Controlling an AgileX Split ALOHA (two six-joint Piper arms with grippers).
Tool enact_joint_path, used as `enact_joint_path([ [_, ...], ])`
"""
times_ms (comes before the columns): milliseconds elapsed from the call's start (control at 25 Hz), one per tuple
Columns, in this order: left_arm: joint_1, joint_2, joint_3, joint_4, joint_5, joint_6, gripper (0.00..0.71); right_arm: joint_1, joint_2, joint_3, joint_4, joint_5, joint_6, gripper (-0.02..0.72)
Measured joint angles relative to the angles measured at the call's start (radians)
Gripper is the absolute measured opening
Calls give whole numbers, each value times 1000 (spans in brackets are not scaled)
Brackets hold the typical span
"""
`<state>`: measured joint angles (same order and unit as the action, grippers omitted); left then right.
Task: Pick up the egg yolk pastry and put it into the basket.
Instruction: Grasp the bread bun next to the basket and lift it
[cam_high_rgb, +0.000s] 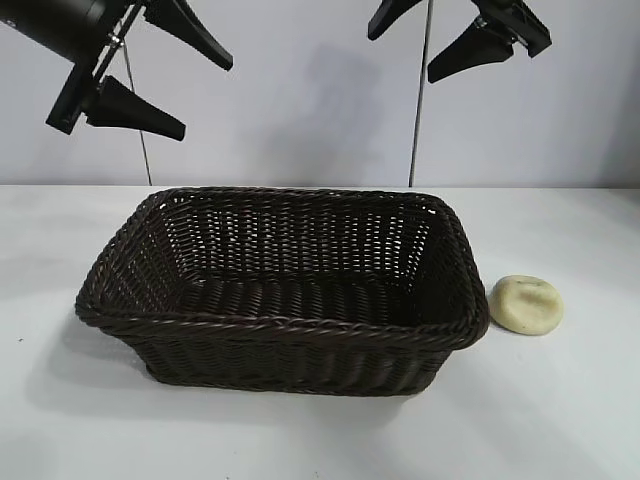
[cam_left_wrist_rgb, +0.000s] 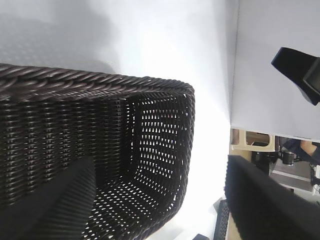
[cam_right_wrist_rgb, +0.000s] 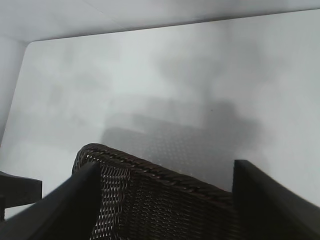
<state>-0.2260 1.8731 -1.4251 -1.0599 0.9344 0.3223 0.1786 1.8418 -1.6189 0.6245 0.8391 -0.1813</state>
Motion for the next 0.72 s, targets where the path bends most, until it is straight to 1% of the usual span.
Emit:
enact_joint_path([
  [120,7,0,0,0,-4,0,526,0,0,0,-20,24,1,528],
  [240,18,0,0,6,-3,0,526,-6,0,0,-51,55,31,528],
  [320,21,0,0,14,-3,0,526,-21,0,0,-83,79,50,528],
  [440,22,0,0,22,-1,0,526,-68,0,0,-137,114,95,528],
  [520,22,0,0,22,1,0,526,-115,0,0,-158,146,117,528],
  [640,22,0,0,23,2,0,526,-180,0,0,-179,204,129,528],
  [720,22,0,0,24,2,1,526,-204,0,0,-209,246,129,528],
])
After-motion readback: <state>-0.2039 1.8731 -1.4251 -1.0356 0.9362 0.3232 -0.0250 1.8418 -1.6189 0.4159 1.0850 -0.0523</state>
